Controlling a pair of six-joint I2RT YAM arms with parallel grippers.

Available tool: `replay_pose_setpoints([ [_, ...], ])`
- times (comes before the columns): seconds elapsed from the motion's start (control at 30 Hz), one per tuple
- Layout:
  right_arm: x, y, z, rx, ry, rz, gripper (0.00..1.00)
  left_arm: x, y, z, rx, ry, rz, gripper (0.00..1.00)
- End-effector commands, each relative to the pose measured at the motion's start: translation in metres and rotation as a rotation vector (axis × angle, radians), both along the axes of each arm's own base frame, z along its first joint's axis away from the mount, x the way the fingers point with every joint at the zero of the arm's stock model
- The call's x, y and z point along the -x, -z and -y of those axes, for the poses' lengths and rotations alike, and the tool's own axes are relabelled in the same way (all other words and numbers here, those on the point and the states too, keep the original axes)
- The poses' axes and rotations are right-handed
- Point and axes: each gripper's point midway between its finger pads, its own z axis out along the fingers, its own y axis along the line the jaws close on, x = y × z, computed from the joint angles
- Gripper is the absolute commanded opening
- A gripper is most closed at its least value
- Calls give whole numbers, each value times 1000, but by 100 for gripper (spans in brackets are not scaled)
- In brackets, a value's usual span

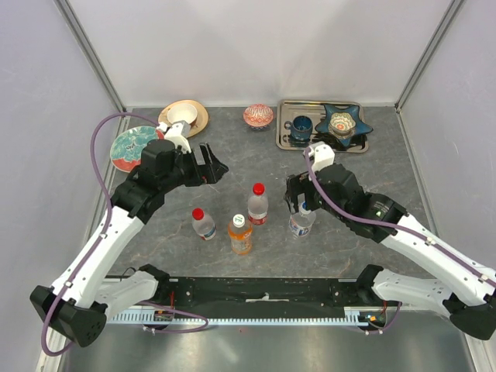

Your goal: Unscrew the bottle caps

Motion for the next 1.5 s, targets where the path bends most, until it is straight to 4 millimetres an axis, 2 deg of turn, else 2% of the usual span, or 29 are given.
replay_pose_setpoints([
  [0.0,11,16,4,0,28,-28,96,2,-18,3,27,40,92,99],
  [0.03,12,24,5,7,34,-38,95,2,-16,3,25,39,85,99],
  [0.33,15,49,11,-1,78,-63,82,6,-5,1,19,34,66,99],
  [0.53,14,59,7,-4,71,-75,66,6,-1,1,15,34,56,99],
  [0.63,14,64,7,3,72,-86,63,6,1,1,15,34,51,99],
  [0.7,15,64,7,2,73,-87,60,6,1,1,15,34,53,98],
  [0.73,15,65,7,3,73,-88,54,6,2,1,15,33,49,98],
  [0.87,16,61,8,-11,76,-83,46,6,1,1,15,33,49,98],
  [0.97,15,42,10,-40,86,-53,45,4,-1,1,14,31,55,98],
  [1.07,13,9,17,-62,105,2,41,-1,-16,-3,8,8,96,98],
  [1.1,11,-12,17,-88,106,32,38,-4,-27,-3,12,5,120,98],
  [1.17,10,-29,21,-94,117,55,33,-8,-40,-3,14,-6,148,98],
  [1.2,9,-49,21,-123,120,83,31,-10,-54,-4,24,-17,173,98],
  [1.27,8,-65,25,-141,137,108,23,-19,-65,-9,25,-67,195,97],
  [1.3,7,-84,25,-173,141,135,18,-22,-77,-10,42,-89,216,97],
  [1.37,3,-99,26,-184,158,154,13,-31,-93,-15,65,-140,263,97],
  [1.4,3,-117,26,-211,156,177,6,-34,-101,-16,76,-153,288,97],
  [1.43,0,-120,22,-208,156,174,0,-36,-116,-16,99,-161,341,97],
  [1.47,1,-137,19,-242,140,187,0,-39,-124,-18,103,-173,370,97],
])
